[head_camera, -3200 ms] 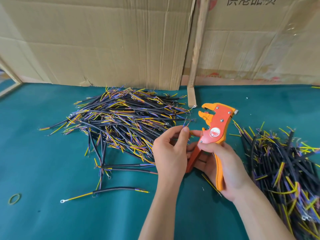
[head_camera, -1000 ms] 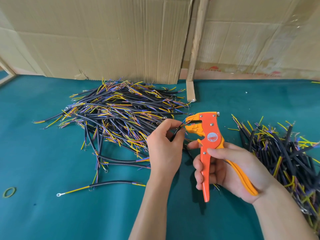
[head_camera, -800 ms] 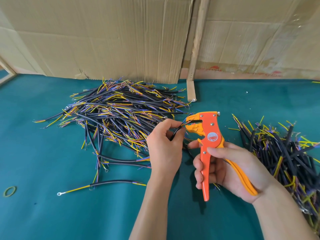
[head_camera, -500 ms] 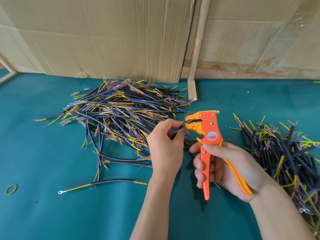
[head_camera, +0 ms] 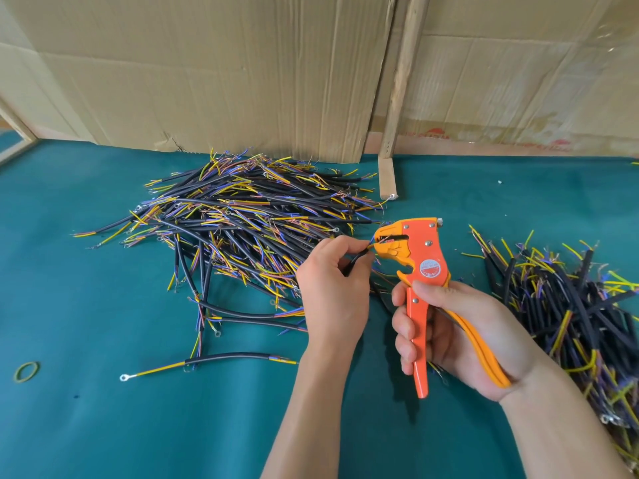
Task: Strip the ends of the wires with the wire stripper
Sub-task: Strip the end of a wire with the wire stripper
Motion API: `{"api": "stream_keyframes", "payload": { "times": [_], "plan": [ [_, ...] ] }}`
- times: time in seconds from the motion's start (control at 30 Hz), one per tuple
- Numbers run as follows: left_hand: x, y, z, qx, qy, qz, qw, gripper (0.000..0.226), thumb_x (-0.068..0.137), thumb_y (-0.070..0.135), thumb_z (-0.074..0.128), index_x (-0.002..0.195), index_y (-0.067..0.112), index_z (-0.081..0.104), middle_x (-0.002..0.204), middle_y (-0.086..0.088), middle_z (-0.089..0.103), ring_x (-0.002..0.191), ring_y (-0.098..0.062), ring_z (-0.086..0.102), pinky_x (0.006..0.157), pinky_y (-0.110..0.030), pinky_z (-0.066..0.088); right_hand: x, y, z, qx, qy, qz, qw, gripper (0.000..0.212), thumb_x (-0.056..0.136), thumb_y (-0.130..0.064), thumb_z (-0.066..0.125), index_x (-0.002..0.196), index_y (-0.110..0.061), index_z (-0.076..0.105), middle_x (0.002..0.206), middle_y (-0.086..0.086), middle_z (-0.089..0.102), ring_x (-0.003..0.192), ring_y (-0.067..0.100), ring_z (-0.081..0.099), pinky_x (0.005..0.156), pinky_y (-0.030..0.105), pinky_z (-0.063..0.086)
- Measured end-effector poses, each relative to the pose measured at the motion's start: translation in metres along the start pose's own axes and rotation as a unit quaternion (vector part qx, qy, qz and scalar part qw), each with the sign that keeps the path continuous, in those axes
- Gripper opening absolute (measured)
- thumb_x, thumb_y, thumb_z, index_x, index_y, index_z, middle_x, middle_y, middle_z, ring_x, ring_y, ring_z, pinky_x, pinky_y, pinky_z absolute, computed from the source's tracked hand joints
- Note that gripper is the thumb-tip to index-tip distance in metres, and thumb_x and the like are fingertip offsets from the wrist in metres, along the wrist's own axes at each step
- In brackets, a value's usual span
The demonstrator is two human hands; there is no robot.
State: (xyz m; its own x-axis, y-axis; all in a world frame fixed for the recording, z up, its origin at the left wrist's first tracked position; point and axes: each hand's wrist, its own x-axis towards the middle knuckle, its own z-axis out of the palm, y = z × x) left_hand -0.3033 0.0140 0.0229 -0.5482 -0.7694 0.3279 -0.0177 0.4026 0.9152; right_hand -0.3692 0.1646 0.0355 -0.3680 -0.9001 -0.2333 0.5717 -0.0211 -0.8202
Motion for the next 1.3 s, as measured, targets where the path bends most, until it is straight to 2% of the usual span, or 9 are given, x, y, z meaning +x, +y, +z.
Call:
{"api": "stream_keyframes", "payload": {
  "times": [0.2, 0.43, 0.73, 0.87, 1.03, 1.1, 1.2, 1.3],
  "plan": [
    [0.000, -0.001, 0.000, -0.001, 0.001, 0.001, 1.000, 0.015, 0.081, 0.006, 0.078, 0.082, 0.020, 0.075, 0.076, 0.007, 0.066, 0.066, -0.008, 0.055, 0.066, -0.022, 0.046, -0.001, -0.001, 0.001, 0.001, 0.010, 0.002, 1.000, 0.040, 0.080, -0.037, 0.084, 0.097, -0.005, 0.068, 0.076, 0.018, 0.057, 0.059, 0.034, 0.058, 0.060, 0.045, 0.054],
    [0.000, -0.001, 0.000, -0.005, 0.002, -0.002, 1.000, 0.016, 0.081, 0.005, 0.078, 0.082, 0.020, 0.075, 0.075, 0.009, 0.065, 0.066, -0.006, 0.055, 0.065, -0.017, 0.043, -0.002, -0.003, 0.005, 0.002, 0.025, 0.006, 1.000, 0.043, 0.073, -0.040, 0.088, 0.091, -0.007, 0.067, 0.072, 0.017, 0.054, 0.055, 0.031, 0.055, 0.055, 0.042, 0.053],
    [-0.001, -0.001, 0.001, 0.003, 0.001, 0.003, 1.000, 0.014, 0.081, 0.006, 0.078, 0.083, 0.020, 0.076, 0.077, 0.009, 0.066, 0.067, -0.006, 0.056, 0.066, -0.020, 0.046, 0.000, -0.002, 0.008, -0.002, 0.048, 0.012, 0.999, 0.037, 0.078, -0.038, 0.084, 0.085, -0.008, 0.065, 0.068, 0.015, 0.051, 0.052, 0.029, 0.051, 0.052, 0.039, 0.051],
    [0.000, -0.002, 0.001, -0.010, 0.007, -0.009, 1.000, 0.014, 0.081, 0.005, 0.078, 0.085, 0.018, 0.078, 0.078, 0.008, 0.068, 0.069, -0.007, 0.059, 0.068, -0.021, 0.048, 0.002, 0.002, 0.018, 0.018, 0.072, 0.003, 0.997, 0.025, 0.083, -0.031, 0.074, 0.077, -0.010, 0.063, 0.063, 0.013, 0.048, 0.047, 0.026, 0.046, 0.049, 0.035, 0.045],
    [0.000, 0.000, 0.001, 0.003, -0.002, 0.002, 1.000, 0.014, 0.082, 0.006, 0.078, 0.090, 0.017, 0.081, 0.082, 0.007, 0.070, 0.075, -0.006, 0.064, 0.072, -0.018, 0.048, 0.005, 0.006, 0.029, 0.004, 0.122, -0.033, 0.992, 0.032, 0.076, -0.032, 0.076, 0.066, -0.014, 0.051, 0.052, 0.004, 0.035, 0.032, 0.016, 0.032, 0.038, 0.023, 0.032],
    [0.000, -0.001, 0.000, 0.000, 0.003, 0.007, 1.000, 0.015, 0.083, 0.006, 0.078, 0.091, 0.018, 0.081, 0.082, 0.008, 0.070, 0.075, -0.005, 0.064, 0.073, -0.017, 0.049, 0.003, 0.002, 0.029, 0.009, 0.089, -0.027, 0.996, 0.034, 0.073, -0.033, 0.082, 0.071, -0.013, 0.055, 0.057, 0.006, 0.039, 0.037, 0.019, 0.037, 0.041, 0.027, 0.036],
    [-0.001, 0.001, 0.000, 0.009, 0.000, 0.021, 1.000, 0.012, 0.084, 0.007, 0.078, 0.091, 0.016, 0.080, 0.082, 0.008, 0.070, 0.075, -0.005, 0.064, 0.074, -0.018, 0.050, 0.001, -0.003, 0.023, 0.067, 0.025, -0.027, 0.997, 0.038, 0.070, -0.031, 0.088, 0.087, -0.008, 0.063, 0.072, 0.017, 0.053, 0.056, 0.032, 0.055, 0.055, 0.041, 0.051],
    [-0.001, 0.002, 0.000, -0.004, 0.007, 0.011, 1.000, 0.012, 0.084, 0.008, 0.077, 0.089, 0.019, 0.079, 0.082, 0.007, 0.070, 0.075, -0.005, 0.065, 0.072, -0.017, 0.050, 0.000, -0.004, 0.018, 0.072, 0.012, -0.033, 0.997, 0.048, 0.067, -0.025, 0.089, 0.103, 0.000, 0.070, 0.088, 0.028, 0.063, 0.069, 0.040, 0.063, 0.067, 0.050, 0.056]
  ]
}}
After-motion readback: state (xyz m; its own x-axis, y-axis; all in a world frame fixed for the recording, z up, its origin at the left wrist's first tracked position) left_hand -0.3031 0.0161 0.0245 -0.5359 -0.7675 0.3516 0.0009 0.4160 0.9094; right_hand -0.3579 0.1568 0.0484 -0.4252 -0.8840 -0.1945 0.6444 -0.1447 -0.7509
